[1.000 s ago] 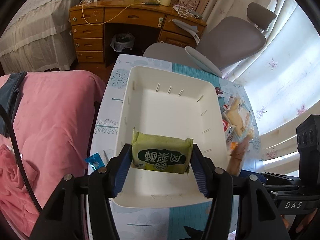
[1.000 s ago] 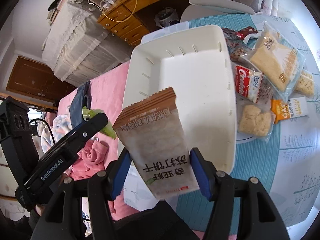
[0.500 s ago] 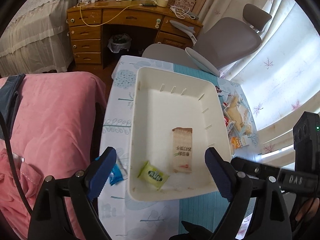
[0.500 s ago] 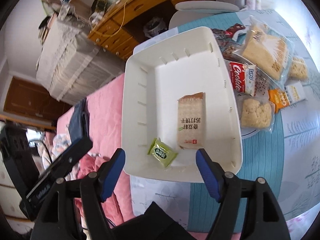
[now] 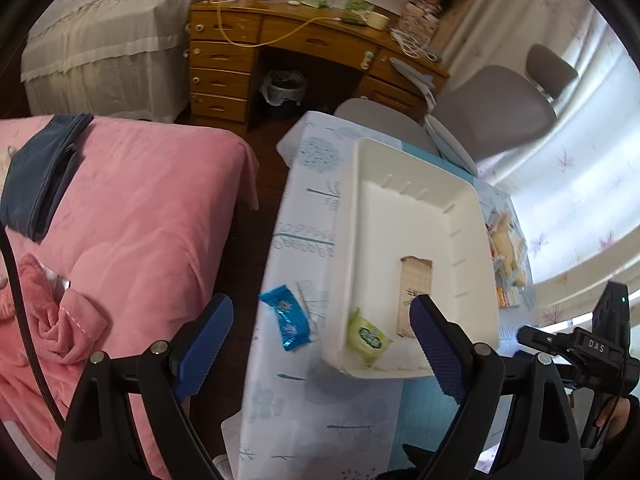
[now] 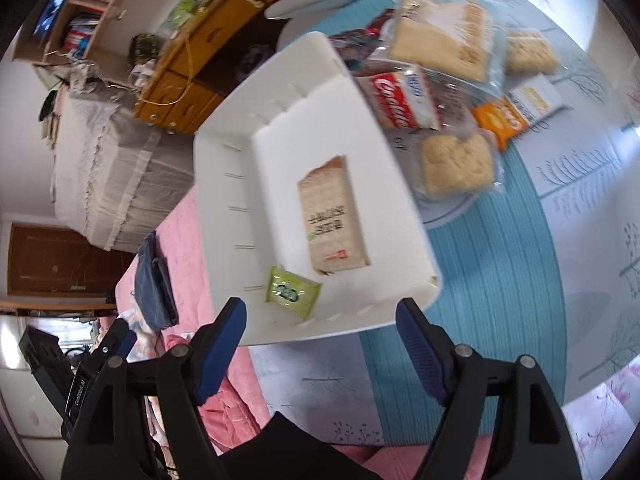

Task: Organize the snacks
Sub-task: 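Grasp the blue candy with the left gripper while the right gripper grasps the rice cake bag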

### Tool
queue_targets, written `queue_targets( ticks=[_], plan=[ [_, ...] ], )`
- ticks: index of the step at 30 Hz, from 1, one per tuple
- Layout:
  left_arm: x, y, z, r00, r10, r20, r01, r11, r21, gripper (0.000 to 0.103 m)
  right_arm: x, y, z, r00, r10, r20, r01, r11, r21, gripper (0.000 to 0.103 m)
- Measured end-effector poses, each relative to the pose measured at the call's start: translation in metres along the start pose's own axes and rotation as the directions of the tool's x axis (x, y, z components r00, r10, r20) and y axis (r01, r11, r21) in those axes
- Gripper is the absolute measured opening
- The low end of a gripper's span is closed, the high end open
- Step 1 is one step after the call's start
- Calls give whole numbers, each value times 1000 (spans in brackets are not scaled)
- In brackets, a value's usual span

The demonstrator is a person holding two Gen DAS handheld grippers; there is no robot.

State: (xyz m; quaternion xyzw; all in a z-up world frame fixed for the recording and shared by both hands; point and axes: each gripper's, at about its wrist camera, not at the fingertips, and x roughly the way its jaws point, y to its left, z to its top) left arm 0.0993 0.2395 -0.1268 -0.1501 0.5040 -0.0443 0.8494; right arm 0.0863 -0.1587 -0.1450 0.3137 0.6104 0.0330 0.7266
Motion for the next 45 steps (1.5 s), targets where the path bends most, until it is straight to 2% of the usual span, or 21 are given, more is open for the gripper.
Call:
queue_targets(
  ticks=[6,9,11,14,16,18,22,26,32,35,37,45],
  plan=[
    [13,27,2,999,35,-13,-35,999,23,89,-3,-14,7,1000,-21,15,20,997,77,78],
    [25,35,1,999,30,-35,-27,997,75,89,0,-21,10,1000,-22,11,21,992,123,79],
    [34,36,0,998,24,-55,-18,993,117,89,2,-29,13,1000,-21,10,19,985,173,84],
    [49,36,-5,996,39,-81,-24,983,184,89,5,-41,16,1000,-11,13,7,969,249,86],
    [61,34,-9,994,25,-105,0,975,224,89,9,-49,18,1000,-4,15,-1,954,299,86],
    [74,31,-12,990,3,-140,35,962,269,89,12,-58,22,1000,-2,17,-4,935,355,86],
    [104,30,-16,981,36,-192,30,944,329,89,20,-77,30,999,-34,17,23,890,455,86],
    [129,27,-16,973,23,-228,65,928,367,89,29,-99,39,998,-48,30,24,840,542,86],
    [161,16,-19,964,23,-263,101,889,447,89,48,-130,51,999,-30,45,-9,732,681,86],
    [170,16,-16,955,-19,-294,153,884,441,89,59,-139,56,999,-21,44,-18,676,737,86],
    [174,16,-14,951,-38,-307,177,881,438,89,64,-143,59,999,-18,36,-15,652,758,86],
    [189,23,-13,926,-103,-363,263,866,425,87,80,-141,76,999,-51,7,26,616,788,86]
  ],
)
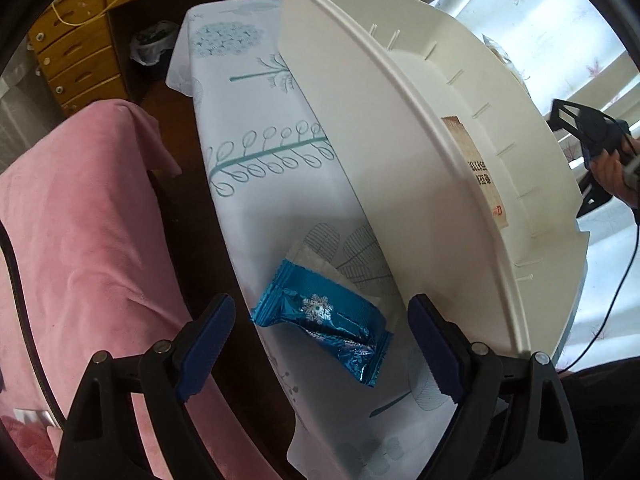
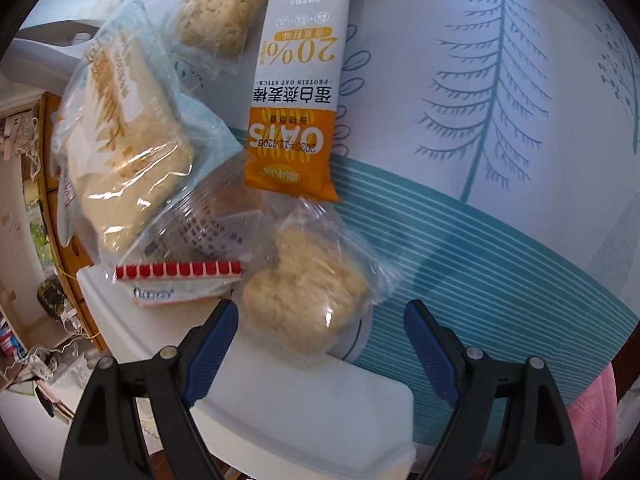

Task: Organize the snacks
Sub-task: 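Grasp the blue candy with the left gripper while the right gripper grasps the rice cake bag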

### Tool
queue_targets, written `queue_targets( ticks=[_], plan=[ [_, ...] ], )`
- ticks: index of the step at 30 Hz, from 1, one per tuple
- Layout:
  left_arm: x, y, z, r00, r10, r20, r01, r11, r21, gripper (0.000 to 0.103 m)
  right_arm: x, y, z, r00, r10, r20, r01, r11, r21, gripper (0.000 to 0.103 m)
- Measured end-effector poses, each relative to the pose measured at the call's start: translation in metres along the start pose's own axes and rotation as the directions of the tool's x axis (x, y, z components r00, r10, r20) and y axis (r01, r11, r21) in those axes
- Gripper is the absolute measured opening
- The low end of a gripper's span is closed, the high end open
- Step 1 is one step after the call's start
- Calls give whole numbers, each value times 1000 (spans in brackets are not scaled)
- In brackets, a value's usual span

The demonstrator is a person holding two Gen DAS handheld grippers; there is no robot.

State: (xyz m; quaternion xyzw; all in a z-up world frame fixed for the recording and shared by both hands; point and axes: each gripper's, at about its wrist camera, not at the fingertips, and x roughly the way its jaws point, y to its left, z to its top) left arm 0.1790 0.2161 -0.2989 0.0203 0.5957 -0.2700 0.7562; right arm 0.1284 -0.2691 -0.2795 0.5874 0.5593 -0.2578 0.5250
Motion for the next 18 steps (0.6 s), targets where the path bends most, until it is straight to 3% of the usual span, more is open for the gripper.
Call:
queue_targets(
  ticks=[7,15,18],
  plan=[
    [4,5,4,998,-66,2,66,997,51,78,8,9,10,1000,-20,1,20,999,46,85],
    [6,10,6,997,-66,36,62,995,82,73,19,35,17,995,-103,5,103,993,52,84],
    [5,6,1,997,-40,60,34,995,98,71,20,45,15,987,-159,29,157,986,51,72]
  ],
)
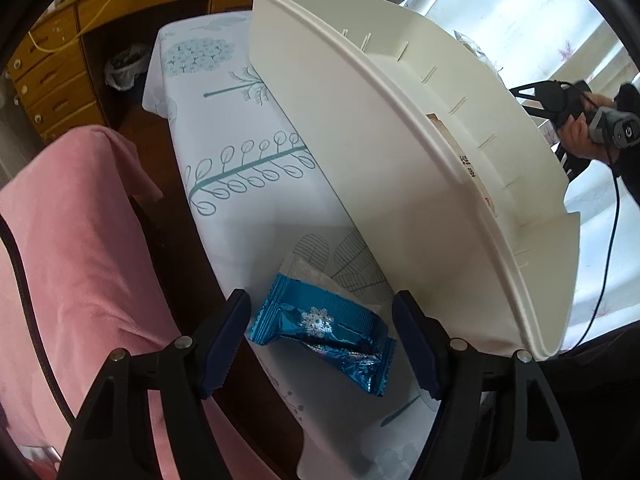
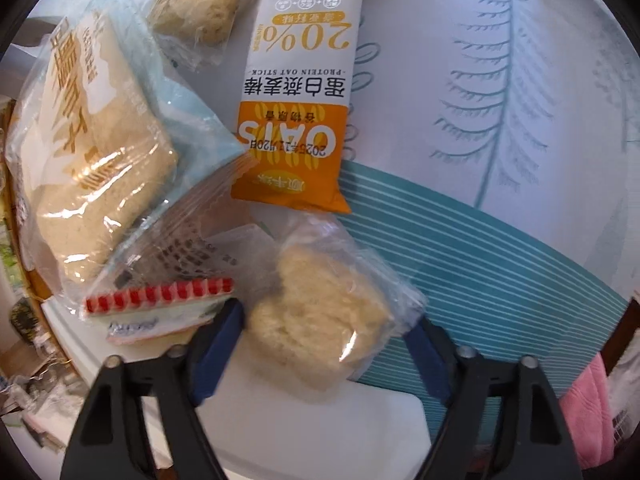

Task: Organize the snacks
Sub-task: 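Grasp the blue candy with the left gripper while the right gripper grasps the rice cake bag, then carry the blue candy and rice cake bag over the tray and release both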

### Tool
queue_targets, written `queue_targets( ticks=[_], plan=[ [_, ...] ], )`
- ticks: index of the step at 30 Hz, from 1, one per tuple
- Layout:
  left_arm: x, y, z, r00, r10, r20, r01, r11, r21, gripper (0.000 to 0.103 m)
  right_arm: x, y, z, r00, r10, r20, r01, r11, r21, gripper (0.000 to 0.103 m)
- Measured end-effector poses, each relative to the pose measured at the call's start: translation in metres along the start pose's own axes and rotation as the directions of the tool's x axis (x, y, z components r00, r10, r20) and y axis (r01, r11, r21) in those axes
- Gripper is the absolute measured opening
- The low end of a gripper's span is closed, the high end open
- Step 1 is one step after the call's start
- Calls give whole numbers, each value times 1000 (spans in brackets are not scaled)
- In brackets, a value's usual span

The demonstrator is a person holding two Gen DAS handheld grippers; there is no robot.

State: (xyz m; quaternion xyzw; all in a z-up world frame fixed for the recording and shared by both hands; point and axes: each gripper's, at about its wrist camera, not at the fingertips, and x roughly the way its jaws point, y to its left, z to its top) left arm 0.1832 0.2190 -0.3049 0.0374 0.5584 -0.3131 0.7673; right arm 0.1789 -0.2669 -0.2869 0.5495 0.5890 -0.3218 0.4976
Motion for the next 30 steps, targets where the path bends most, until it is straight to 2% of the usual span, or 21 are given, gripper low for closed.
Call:
queue_targets(
  ticks=[6,9,13,15,24,30],
  plan=[
    [-3,-7,-8,997,60,54,-60,998,-13,61,-1,6,-8,999,23,34,-23,1000,-4,65],
    [-5,-6,-7,997,57,58,-56,998,-33,55,-2,-4,-13,999,38,26,-38,999,20,63],
    [-6,-4,-10,996,58,73,-53,996,-68,53,-3,-18,-16,994,113,3,-113,990,83,57],
    [-6,-5,-12,995,66,79,-60,995,-76,46,-6,-23,-17,994,109,9,-110,990,93,56],
    [-9,-11,-21,998,45,43,-37,984,-172,43,-19,-41,-22,993,118,16,-119,987,109,52],
    [-15,-16,-35,999,30,12,-25,964,-265,40,-54,-41,-26,992,112,64,-116,992,54,52]
  ],
)
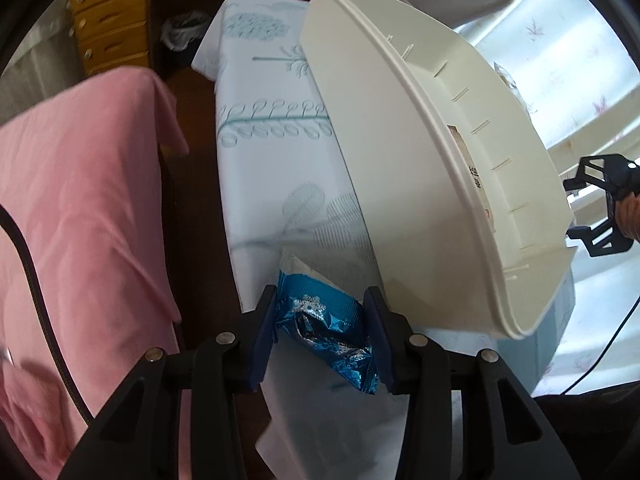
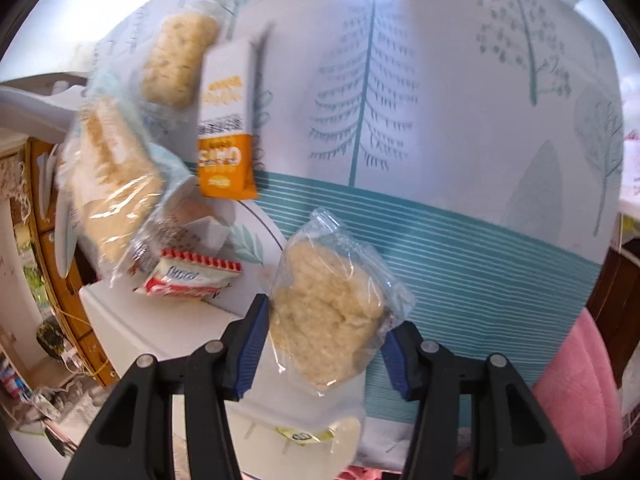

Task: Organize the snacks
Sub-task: 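Carry the blue candy and rice cake bag over the tray and release both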

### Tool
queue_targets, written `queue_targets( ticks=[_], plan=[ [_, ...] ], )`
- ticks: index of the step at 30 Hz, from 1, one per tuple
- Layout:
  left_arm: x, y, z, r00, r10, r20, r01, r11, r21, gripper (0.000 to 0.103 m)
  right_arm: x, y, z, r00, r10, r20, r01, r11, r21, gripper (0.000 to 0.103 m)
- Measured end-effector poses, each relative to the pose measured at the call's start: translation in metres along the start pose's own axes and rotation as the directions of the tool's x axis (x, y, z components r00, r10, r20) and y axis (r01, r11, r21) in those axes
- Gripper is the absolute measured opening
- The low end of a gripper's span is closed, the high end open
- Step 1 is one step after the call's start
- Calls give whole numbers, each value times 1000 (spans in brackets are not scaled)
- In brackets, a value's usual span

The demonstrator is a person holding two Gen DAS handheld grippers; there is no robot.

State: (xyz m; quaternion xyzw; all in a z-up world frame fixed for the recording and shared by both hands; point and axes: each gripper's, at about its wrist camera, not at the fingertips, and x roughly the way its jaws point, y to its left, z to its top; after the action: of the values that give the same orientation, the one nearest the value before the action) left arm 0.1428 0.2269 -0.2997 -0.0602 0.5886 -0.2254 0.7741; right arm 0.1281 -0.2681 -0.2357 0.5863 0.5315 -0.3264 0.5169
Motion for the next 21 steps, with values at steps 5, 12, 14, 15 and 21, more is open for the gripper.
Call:
queue_targets(
  ticks=[5,12,14,15,21],
  plan=[
    [-15,-1,-15,1000,-6,26,8,998,-68,38,-36,47,-18,994,18,111,-4,993,-120,52],
    [-40,0,-31,995,-16,99,33,985,-172,38,-64,64,-33,980,67,186,-2,945,-328,52],
    [-47,0,-35,992,-12,125,37,980,-197,38,-67,75,-43,978,92,189,-6,912,-411,52],
    [-53,1,-38,990,-10,144,41,976,-214,38,-74,70,-44,977,98,187,-6,898,-440,52],
    [-85,-2,-38,974,3,226,60,961,-270,38,-83,75,-85,970,146,194,18,755,-655,52]
  ],
)
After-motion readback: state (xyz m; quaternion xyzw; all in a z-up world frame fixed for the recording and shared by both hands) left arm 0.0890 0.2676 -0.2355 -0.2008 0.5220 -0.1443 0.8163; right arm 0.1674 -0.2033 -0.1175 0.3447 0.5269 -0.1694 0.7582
